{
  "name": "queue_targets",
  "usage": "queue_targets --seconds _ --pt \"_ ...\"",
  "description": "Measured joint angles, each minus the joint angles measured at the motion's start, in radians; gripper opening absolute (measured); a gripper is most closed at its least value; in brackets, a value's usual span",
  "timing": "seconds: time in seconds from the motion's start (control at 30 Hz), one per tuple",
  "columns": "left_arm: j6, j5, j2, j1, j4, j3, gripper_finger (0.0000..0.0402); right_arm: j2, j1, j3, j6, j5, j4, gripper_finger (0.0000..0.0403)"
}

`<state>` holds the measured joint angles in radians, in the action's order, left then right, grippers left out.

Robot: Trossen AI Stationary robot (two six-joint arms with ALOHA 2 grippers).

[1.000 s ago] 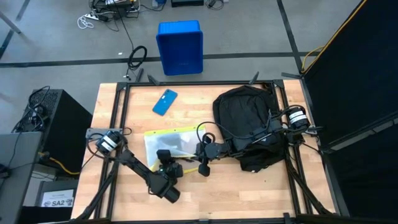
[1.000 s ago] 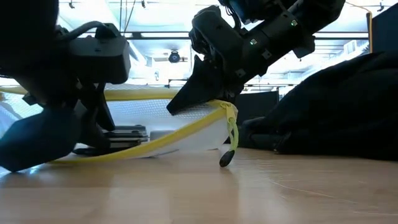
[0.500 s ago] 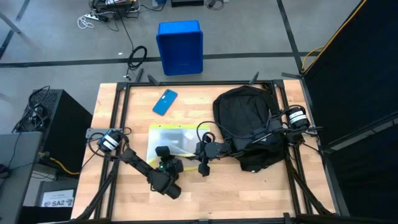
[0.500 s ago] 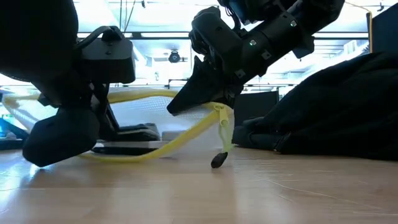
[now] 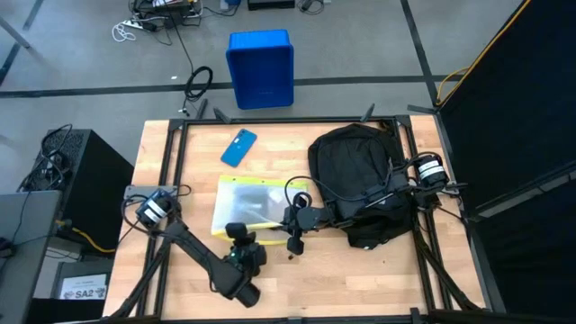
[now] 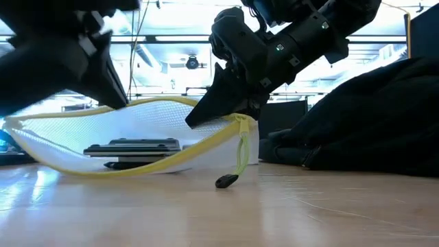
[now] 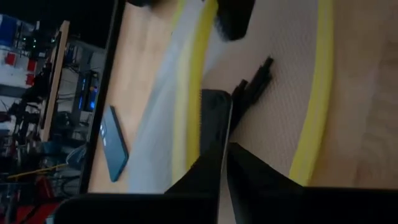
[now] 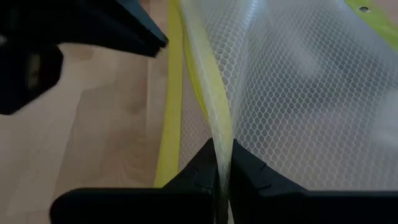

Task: Unpack backpack
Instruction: Remove the gray calculator from the white zip bag

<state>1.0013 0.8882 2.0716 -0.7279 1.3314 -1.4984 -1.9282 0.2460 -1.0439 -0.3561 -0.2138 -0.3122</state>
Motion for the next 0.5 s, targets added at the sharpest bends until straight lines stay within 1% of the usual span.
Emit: queue_targets --seconds 0.07,0.17,0.2,0.23,0.37,0.43,0.5 --pt "0.028 -0.001 0.000 -0.010 0.019 -0.002 0.0001 0.000 0.003 0.000 0.000 0.000 0.000 0.0000" --pt "0.121 -0.006 0.000 -0.030 0.069 -0.002 0.0001 0.000 0.003 0.000 0.000 0.000 0.000 0.0000" --pt "0.161 0.007 0.000 -0.039 0.082 -0.002 0.0001 0.000 0.004 0.000 0.000 0.000 0.000 0.0000" --pt "0.197 0.035 0.000 -0.054 0.087 -0.002 0.0001 0.000 0.006 0.000 0.000 0.000 0.000 0.0000" --pt "0.283 0.221 0.000 -0.141 0.091 -0.002 0.0000 0.000 0.006 0.000 0.000 -0.001 -0.002 0.0000" --pt "0.357 0.266 0.000 -0.180 0.118 0.001 0.0000 0.000 0.006 0.000 0.000 -0.001 -0.009 0.0000" --pt "0.432 0.283 0.000 -0.214 0.165 0.011 0.0000 0.000 0.006 0.000 0.000 -0.001 -0.019 0.0000"
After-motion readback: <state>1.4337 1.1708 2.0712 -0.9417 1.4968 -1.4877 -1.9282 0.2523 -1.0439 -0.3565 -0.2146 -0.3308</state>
